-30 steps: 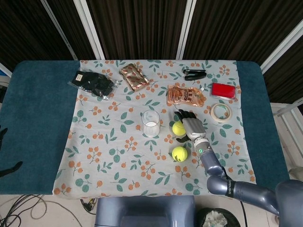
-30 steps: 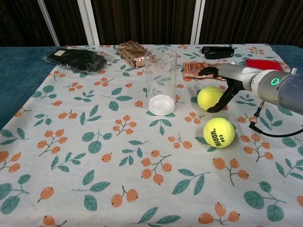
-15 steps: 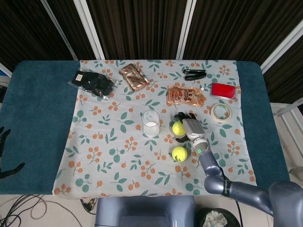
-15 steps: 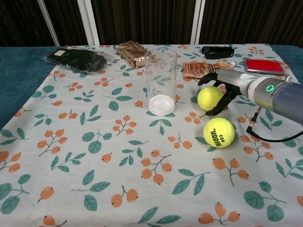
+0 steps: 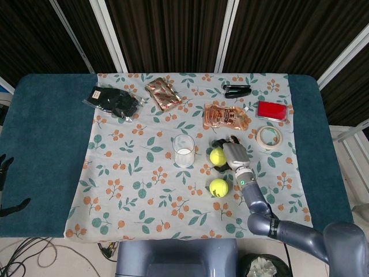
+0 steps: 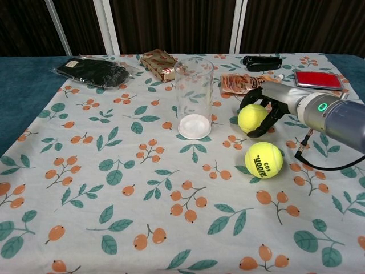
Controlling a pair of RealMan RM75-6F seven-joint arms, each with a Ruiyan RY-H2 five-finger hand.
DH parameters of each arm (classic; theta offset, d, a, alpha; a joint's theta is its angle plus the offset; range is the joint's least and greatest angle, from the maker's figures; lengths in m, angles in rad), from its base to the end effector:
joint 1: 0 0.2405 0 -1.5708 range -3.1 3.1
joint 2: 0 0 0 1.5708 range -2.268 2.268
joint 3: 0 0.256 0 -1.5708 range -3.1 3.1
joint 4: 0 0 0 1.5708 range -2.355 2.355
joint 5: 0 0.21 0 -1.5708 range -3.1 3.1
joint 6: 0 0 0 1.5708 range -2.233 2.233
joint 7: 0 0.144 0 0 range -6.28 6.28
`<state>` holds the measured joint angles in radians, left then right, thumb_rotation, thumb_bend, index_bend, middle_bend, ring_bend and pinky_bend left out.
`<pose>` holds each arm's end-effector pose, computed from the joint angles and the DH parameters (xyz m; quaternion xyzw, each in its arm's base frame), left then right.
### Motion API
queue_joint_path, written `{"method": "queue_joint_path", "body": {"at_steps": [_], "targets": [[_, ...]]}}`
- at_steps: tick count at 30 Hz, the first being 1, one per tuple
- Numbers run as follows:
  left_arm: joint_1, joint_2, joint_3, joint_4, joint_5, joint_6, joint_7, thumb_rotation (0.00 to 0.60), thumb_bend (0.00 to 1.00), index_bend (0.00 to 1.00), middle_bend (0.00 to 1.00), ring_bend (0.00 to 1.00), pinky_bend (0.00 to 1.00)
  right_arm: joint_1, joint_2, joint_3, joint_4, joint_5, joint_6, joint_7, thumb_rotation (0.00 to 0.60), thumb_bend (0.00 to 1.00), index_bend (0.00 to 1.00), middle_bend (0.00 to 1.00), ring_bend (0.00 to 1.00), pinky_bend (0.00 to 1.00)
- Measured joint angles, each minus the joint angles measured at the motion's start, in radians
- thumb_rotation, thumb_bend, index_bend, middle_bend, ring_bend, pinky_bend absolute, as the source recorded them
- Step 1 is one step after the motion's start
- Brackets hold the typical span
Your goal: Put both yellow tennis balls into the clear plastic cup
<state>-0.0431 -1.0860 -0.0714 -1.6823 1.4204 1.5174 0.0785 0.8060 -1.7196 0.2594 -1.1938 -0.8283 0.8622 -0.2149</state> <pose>-0.3139 0.1711 0.1744 -0.5605 -0.3900 -0.3658 0.6323 -0.1723 -0.3866 -0.0477 0.6397 -0.5214 0.3581 0.4367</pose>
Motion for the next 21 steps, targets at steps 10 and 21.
{"method": "queue_joint_path", "body": {"at_steps": [10,21], "targets": [[0.0,0.002,0.0,0.002,-0.002,-0.003,-0.011,0.6,0.01,0.08,0.0,0.0,0.03,-0.01,-0.033,0.014,0.025,-0.059,0.061,0.029,0.6,0.38,0.52,0.49,0.55,0.28],[0.0,0.002,-0.002,0.0,-0.006,-0.004,-0.01,0.6,0.01,0.08,0.0,0.0,0.03,-0.019,0.025,0.039,-0.007,-0.118,0.079,0.05,0.6,0.4,0.53,0.49,0.56,0.37]]}}
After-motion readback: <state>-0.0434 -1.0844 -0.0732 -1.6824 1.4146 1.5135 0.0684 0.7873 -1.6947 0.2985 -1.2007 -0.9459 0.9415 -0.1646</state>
